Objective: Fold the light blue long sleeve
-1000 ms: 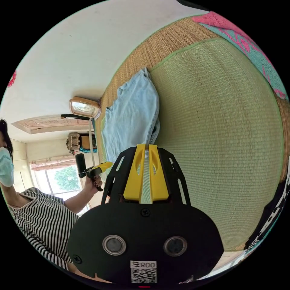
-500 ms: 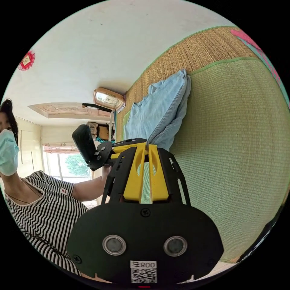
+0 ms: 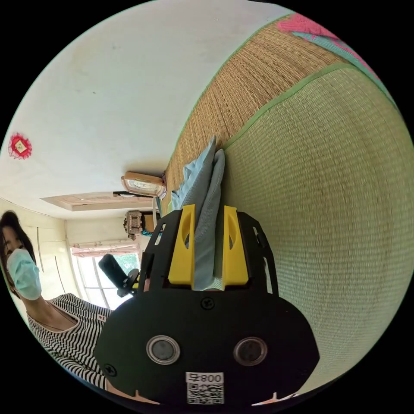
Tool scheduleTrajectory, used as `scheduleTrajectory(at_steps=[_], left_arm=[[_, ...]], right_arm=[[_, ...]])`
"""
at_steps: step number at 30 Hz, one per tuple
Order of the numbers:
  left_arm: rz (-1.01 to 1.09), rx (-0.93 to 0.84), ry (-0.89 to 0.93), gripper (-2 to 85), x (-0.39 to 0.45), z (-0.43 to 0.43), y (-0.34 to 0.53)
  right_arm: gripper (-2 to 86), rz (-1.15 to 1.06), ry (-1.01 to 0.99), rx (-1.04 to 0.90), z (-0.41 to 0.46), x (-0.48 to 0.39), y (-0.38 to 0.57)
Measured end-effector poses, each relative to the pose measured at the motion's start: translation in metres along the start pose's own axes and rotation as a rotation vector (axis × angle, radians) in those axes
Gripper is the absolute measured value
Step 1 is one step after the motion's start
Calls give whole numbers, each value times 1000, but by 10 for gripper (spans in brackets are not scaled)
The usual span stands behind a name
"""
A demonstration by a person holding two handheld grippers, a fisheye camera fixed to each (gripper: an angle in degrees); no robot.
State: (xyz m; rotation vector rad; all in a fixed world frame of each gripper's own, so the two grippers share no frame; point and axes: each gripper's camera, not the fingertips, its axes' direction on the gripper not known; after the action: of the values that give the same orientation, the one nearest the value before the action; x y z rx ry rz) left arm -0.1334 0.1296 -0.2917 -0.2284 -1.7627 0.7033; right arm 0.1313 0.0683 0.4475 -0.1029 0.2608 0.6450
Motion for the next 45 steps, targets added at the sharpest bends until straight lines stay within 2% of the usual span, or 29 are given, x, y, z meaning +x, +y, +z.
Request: scheduleTrajectory(at_steps=[9,17,29,37,45], left_arm=[[7,3,34,23,-1,8,-6],[0,9,56,22,-12,15,-1],[-7,36,73,22,-48,14,29],[-91,194,134,22,-86,-39,104],[-350,425,96,22,-153,-108,238]], right_arm=[[114,66,11,-28,53,-2,-67],[116,102,-24,14,77,-9,-83],[73,80,79,-83,163,-44,-97],[62,-77,-48,-32,204,-122,-70],[61,-328,-106,-169,343,-249,-31]])
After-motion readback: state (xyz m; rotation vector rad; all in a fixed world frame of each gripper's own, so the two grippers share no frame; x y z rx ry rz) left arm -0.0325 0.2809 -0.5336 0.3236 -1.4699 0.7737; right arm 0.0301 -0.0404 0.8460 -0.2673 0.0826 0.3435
